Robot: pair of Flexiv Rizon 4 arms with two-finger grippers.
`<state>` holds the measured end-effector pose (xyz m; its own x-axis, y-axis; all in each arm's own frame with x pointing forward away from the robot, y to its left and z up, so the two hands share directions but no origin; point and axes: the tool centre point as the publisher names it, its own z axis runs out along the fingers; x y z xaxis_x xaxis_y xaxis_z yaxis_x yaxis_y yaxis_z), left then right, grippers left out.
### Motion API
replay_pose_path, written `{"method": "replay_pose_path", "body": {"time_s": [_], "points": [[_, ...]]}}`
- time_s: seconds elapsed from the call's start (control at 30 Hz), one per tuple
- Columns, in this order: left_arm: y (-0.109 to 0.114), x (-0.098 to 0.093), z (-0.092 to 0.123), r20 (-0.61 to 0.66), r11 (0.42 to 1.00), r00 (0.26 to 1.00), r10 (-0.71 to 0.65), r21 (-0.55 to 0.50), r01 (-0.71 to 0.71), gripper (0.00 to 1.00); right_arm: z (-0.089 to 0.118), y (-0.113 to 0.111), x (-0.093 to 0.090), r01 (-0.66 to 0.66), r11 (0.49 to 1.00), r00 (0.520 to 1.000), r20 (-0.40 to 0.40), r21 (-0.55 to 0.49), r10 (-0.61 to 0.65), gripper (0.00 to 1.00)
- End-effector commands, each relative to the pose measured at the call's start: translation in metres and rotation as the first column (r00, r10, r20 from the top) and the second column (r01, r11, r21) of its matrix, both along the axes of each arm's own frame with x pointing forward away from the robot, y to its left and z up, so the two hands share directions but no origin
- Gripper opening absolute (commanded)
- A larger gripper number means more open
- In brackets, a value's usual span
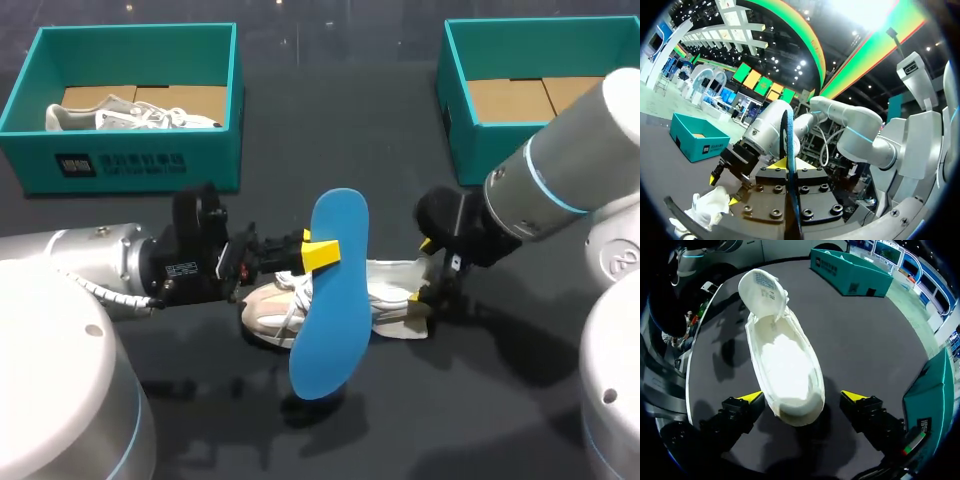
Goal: Take the shoe out of the shoebox, open the shoe tongue, remove and reinsert the insole, then place the shoe into the shoebox
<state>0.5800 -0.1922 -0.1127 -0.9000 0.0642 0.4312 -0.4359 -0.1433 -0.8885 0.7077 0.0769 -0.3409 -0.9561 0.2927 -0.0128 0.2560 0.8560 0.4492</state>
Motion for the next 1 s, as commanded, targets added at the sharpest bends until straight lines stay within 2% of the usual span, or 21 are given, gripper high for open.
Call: {"method": "replay_pose_path", "body": {"time_s": [0.03, 0.17, 0.3, 1.0], "points": [[-0.0009, -0.0015, -0.0009, 0.0, 1.0, 1.0, 0.003, -0.001, -0.003, 0.0, 0.0078, 0.0057, -0.0026, -0.014, 0.941, 0.999, -0.04, -0.339, 0.0, 1.0], [-0.0009, -0.0015, -0.0009, 0.0, 1.0, 1.0, 0.003, -0.001, -0.003, 0.0, 0.013, 0.0052, -0.0027, -0.05, 0.906, 0.998, -0.042, -0.42, 0.036, 1.0], [-0.0009, -0.0015, -0.0009, 0.0, 1.0, 1.0, 0.003, -0.001, -0.003, 0.0, 0.0165, 0.0058, -0.0005, -0.113, 0.842, 0.987, -0.156, -0.528, 0.035, 1.0], [-0.0009, -0.0015, -0.0009, 0.0, 1.0, 1.0, 0.003, -0.001, -0.003, 0.0, 0.0155, 0.0108, 0.0021, -0.103, 0.847, 0.988, -0.151, -0.521, 0.027, 1.0]]}}
